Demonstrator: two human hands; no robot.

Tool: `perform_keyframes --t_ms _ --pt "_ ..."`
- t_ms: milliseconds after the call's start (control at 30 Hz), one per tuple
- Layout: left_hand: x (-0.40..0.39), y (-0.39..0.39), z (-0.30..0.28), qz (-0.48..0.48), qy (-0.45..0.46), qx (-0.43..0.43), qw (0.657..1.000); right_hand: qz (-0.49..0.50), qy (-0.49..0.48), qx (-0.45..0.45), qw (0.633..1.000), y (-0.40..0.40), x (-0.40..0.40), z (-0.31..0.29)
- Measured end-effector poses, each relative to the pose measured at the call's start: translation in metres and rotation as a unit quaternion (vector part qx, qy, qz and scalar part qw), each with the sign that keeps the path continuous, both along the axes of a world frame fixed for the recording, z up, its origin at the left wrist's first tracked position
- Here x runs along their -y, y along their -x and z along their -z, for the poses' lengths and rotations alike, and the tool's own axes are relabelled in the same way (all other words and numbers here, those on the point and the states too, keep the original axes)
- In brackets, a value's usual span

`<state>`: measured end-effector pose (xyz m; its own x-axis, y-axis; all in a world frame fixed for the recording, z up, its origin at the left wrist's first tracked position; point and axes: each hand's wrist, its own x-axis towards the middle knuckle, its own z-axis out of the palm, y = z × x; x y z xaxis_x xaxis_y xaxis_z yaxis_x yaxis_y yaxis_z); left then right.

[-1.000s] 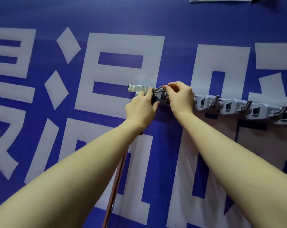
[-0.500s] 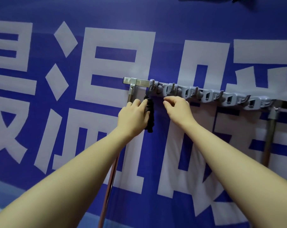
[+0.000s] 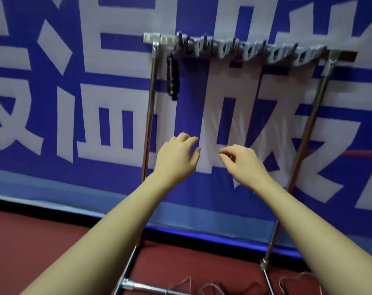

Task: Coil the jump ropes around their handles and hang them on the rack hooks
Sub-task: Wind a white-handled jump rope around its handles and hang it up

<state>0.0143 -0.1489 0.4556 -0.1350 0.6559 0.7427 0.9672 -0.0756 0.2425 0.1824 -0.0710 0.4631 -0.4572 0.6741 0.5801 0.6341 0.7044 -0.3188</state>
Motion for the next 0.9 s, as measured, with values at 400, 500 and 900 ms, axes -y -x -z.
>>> perform_keyframes --t_ms 400,500,900 --pt "-0.029 -0.026 0.235 0.003 0.253 0.085 0.964 0.029 0.230 0.088 0.969 -0.033 -0.034 0.231" --pt "-0.040 -0.026 0.292 -0.001 0.306 0.091 0.948 0.032 0.266 0.119 0.956 -0.037 -0.045 0.290" --pt "-0.067 -0.028 0.479 0.033 0.431 -0.015 0.902 -0.042 0.278 0.304 0.910 -0.026 -0.072 0.477"
